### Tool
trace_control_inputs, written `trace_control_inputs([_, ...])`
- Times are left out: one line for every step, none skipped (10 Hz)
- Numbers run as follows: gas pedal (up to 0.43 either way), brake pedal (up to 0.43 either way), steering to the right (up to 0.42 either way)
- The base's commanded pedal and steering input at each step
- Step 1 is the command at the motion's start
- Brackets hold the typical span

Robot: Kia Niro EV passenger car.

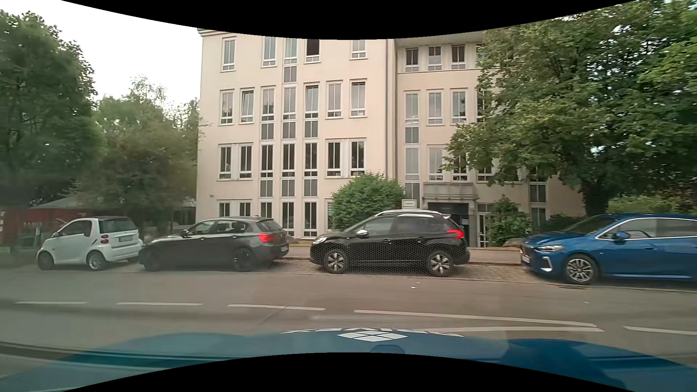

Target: Follow the waypoints while adhering to traffic rules and regulations

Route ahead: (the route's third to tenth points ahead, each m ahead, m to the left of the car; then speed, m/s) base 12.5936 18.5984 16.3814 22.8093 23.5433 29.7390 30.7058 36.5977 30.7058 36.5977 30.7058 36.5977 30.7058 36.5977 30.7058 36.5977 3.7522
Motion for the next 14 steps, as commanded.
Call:
trace_control_inputs([0.138,0.000,-0.535])
trace_control_inputs([0.150,0.000,-0.553])
trace_control_inputs([0.157,0.000,-0.569])
trace_control_inputs([0.169,0.000,-0.585])
trace_control_inputs([0.169,0.000,-0.593])
trace_control_inputs([0.169,0.000,-0.591])
trace_control_inputs([0.169,0.000,-0.579])
trace_control_inputs([0.169,0.000,-0.565])
trace_control_inputs([0.169,0.000,-0.557])
trace_control_inputs([0.169,0.000,-0.548])
trace_control_inputs([0.157,0.000,-0.540])
trace_control_inputs([0.087,0.000,-0.532])
trace_control_inputs([0.000,0.000,-0.521])
trace_control_inputs([0.000,0.000,-0.510])
